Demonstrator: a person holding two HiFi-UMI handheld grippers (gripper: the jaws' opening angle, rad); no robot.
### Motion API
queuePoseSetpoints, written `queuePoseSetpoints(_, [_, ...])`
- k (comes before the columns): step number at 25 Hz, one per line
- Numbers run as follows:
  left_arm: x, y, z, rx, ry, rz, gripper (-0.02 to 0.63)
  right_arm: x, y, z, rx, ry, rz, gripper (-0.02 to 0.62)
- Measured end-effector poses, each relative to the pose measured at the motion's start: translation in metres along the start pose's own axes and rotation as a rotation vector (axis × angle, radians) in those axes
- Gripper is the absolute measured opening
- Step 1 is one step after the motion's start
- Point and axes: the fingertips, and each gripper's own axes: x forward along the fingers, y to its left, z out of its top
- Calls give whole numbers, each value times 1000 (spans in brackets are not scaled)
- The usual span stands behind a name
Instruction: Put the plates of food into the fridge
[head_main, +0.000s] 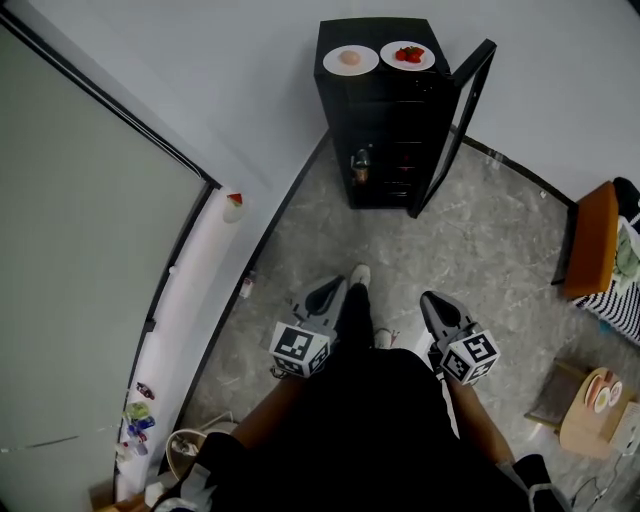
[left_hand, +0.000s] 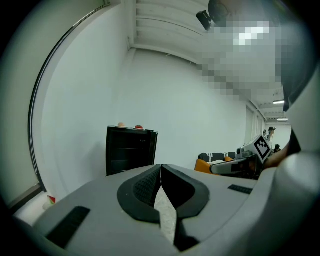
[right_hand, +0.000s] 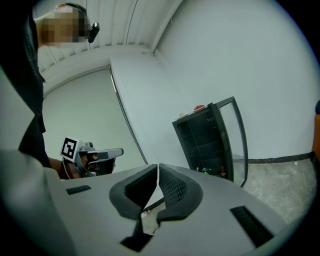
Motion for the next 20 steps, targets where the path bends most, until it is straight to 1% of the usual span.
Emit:
queuePoseSetpoints(4, [19,12,3,-3,1,10,23,12,-15,6,4,3,-3,28])
queuePoseSetpoints(9, [44,33,8,-2,5,12,23,39,-36,9,10,37,-4,28])
queuePoseSetpoints(14, [85,62,13,-13,15,-12,23,77,-58,25,22,47,-2,28])
queuePoseSetpoints(20, [137,104,35,-22,25,-49,23,125,-89,51,52,57,-37,28])
